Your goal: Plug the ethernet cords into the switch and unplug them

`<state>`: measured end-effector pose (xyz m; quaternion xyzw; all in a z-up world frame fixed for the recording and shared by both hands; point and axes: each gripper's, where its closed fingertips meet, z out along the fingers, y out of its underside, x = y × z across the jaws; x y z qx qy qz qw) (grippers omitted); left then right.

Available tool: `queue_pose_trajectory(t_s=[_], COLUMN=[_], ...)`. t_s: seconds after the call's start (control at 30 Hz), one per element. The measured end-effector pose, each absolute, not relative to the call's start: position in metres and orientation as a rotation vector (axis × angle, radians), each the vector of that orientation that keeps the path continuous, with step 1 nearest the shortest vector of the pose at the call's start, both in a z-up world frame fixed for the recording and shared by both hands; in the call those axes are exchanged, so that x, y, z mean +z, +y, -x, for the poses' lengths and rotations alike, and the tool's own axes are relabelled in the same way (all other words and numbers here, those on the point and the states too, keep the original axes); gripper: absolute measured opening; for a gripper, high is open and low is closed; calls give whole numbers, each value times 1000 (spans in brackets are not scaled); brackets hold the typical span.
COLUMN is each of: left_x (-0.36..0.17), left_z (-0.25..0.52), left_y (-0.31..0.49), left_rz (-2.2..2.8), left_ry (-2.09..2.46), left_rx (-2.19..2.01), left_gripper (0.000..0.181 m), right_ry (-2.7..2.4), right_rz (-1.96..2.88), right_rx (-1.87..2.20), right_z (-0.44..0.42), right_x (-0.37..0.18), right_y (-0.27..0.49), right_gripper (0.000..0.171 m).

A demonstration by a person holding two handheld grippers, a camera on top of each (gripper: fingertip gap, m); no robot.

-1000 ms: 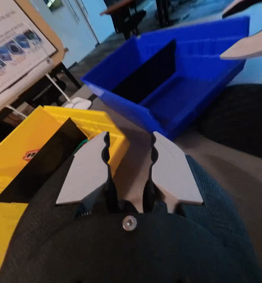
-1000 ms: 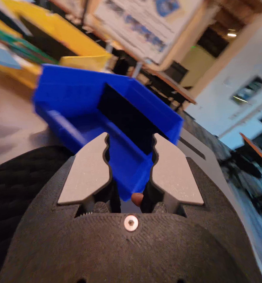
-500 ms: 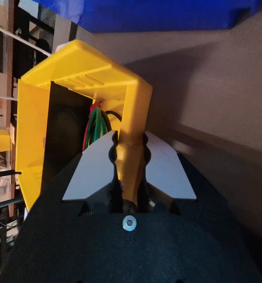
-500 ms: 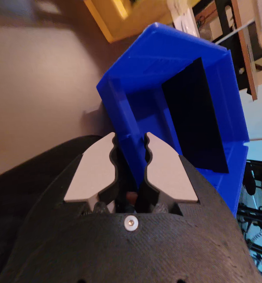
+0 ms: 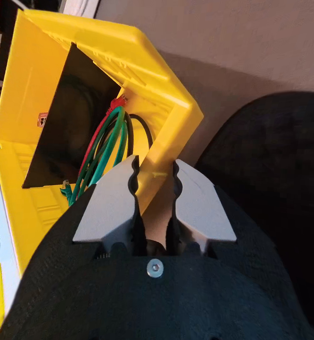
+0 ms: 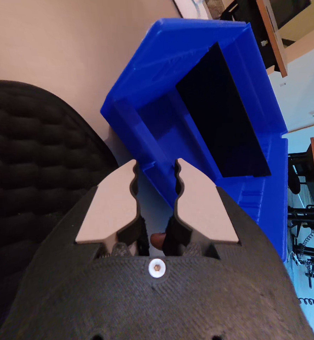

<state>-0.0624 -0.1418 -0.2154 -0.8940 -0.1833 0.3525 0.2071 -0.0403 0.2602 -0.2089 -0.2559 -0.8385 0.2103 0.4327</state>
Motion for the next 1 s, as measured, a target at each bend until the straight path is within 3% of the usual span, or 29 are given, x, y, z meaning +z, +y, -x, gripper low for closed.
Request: queue_pose_trajectory(t_s=[0.53,0.87,0.97,1.0], left_x=[-211,-210,-210,-208], left_z=[2,-1,-1,-2], left_y=[-244,-249,-247,-243], left_rz=[2417,2421,2407,2372], left_ry=[-503,-521,-557,-585], left_rx=[1056,1113,1099,1058], left_gripper=[35,37,39,47], right_ry=[-2029,-2010,-2007,-1974], right_rz=[793,829,866,872], right_rx=[471,456,616,712], right_z=[10,5,0,-2], right_x=[-209,-209,-204,-196], right_y=[331,340,329,325], right_gripper=[39,41,48,49])
